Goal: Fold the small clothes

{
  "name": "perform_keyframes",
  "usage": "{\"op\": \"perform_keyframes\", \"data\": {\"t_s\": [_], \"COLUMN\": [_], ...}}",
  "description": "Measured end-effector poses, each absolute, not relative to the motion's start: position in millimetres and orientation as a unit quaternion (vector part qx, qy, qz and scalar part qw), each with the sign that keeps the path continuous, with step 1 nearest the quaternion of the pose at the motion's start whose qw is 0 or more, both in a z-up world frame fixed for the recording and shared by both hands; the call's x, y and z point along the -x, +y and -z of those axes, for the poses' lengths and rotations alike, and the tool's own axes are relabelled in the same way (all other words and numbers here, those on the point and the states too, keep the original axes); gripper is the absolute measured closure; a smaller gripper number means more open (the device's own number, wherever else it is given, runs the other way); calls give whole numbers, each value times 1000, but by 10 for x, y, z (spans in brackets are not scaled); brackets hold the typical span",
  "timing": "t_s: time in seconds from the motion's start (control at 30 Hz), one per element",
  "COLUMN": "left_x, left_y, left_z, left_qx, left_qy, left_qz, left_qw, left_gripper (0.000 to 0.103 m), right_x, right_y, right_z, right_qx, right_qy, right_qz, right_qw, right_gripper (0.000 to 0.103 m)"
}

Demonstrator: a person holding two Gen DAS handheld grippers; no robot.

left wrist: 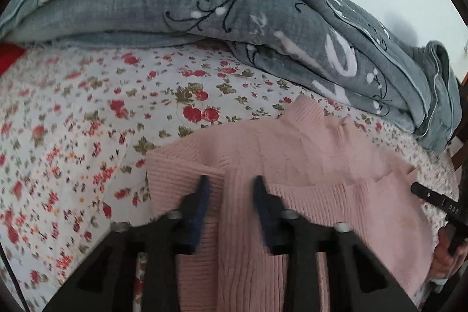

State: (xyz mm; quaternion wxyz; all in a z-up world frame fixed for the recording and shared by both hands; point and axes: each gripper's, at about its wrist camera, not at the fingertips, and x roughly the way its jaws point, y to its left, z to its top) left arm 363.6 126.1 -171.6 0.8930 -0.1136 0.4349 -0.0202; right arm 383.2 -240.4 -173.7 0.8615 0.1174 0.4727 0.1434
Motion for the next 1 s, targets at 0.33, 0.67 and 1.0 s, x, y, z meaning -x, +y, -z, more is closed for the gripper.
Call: {"op": "perform_keyframes", "data": {"t_s": [0.33,0.67,1.0], "left_x": [-3588,-3870,-4200], "left_y": [1355,1551,1716], "left_z": [1649,1391,2097], "left_qx": [145,189,227], "left_qy": [416,361,402], "left_qz": [36,37,23], "left_qw": [897,912,887], "left_gripper": [96,96,93], "right_x": [-3902,-4089,-4389], "right_y": [-2016,-2217,-2131], "right_z": [1804,1353,1992], "right_qx": [-7,-81,-38], "right_qy": [490,408,447], "right_qz": [-152,-157,-78], "right_qw": [858,896,890], "right_gripper": [98,98,97]}}
